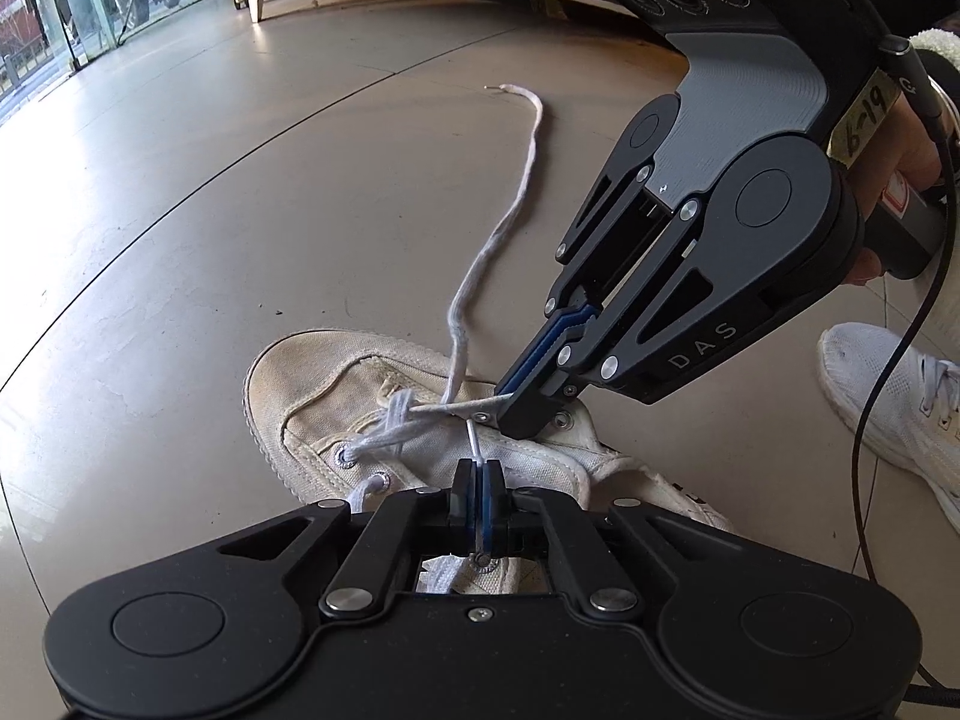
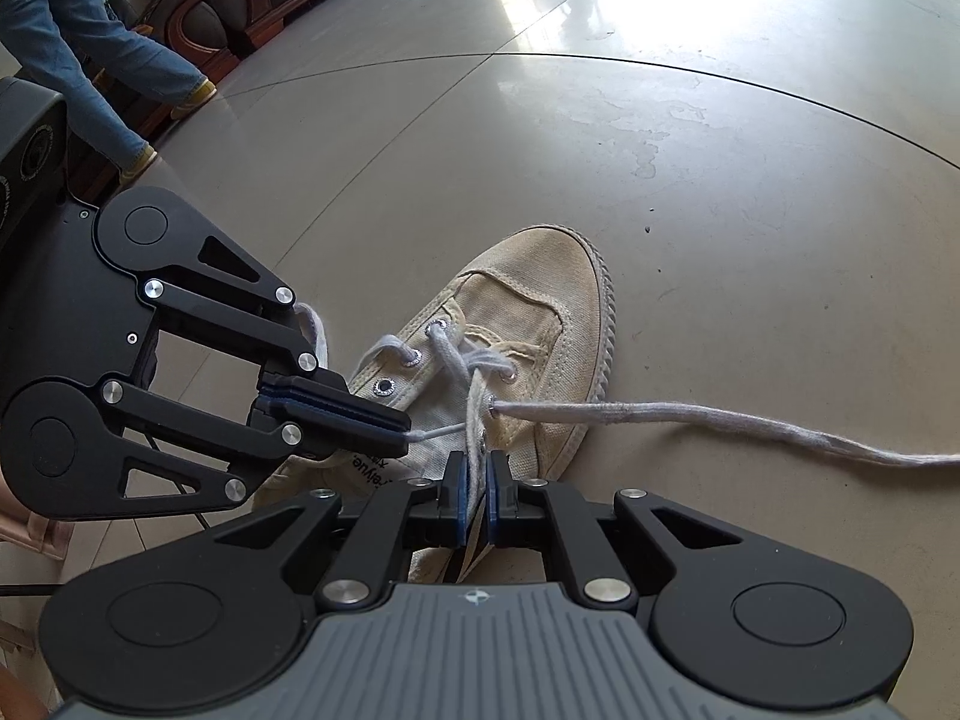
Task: Lace up shoes with both hands
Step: 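Push the lace tip into the next eyelet with the left gripper while the right gripper holds the lace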
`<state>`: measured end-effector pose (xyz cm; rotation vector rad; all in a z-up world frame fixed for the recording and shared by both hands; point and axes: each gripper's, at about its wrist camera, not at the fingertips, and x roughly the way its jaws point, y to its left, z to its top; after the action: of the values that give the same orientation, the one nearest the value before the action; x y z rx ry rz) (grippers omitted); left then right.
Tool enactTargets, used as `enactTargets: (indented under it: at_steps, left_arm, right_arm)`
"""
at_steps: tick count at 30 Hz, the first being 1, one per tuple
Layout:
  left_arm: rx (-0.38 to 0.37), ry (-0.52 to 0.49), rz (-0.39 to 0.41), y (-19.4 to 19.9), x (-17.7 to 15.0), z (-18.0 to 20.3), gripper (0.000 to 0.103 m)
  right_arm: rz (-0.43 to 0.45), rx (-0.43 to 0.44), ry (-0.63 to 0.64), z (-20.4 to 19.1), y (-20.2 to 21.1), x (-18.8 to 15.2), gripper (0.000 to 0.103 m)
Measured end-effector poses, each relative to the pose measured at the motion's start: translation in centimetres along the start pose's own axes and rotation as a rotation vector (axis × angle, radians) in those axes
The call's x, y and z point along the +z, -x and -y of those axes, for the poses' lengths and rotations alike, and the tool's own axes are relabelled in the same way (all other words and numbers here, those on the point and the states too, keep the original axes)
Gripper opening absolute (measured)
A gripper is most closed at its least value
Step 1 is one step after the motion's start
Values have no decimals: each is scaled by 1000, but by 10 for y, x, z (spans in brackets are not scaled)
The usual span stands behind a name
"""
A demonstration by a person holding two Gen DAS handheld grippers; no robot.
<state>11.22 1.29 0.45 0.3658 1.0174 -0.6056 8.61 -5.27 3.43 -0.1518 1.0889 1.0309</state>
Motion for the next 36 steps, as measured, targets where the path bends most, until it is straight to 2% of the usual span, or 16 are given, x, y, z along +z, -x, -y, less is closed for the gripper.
enactTargets:
  at_steps: [15,36]
  left_arm:
    - [-9,-42,-13,-17,12,5,0]
    - [-7,-24,-8,-21,24,-7,0]
  right_arm:
    - [-2,-7,22,-3,0,0,7]
    - [0,-25,71,-7,2,0,7]
